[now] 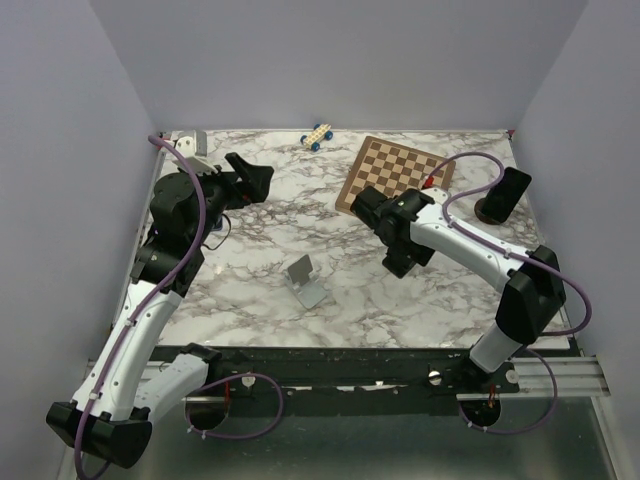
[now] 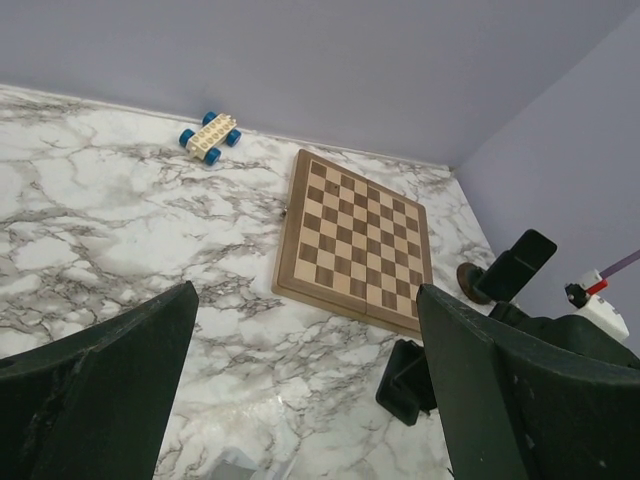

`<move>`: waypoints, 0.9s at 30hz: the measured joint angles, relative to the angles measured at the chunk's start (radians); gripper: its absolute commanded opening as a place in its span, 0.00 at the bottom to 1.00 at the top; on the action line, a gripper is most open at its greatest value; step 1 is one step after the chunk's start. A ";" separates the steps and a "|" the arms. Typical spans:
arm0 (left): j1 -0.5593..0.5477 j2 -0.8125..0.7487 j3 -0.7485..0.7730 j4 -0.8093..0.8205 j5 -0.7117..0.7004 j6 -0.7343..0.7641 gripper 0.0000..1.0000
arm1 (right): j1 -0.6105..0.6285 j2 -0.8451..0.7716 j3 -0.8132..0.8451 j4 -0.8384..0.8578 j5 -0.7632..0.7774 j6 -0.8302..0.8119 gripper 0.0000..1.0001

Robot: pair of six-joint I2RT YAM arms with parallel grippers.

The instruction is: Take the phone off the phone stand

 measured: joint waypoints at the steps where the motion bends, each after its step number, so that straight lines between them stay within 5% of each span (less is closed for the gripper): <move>1: 0.000 0.000 0.000 -0.003 0.000 0.000 0.98 | 0.000 0.001 0.000 -0.004 0.007 0.014 1.00; 27: 0.000 0.005 0.000 -0.011 -0.021 -0.011 0.98 | -0.015 0.139 0.080 -0.029 0.148 0.075 1.00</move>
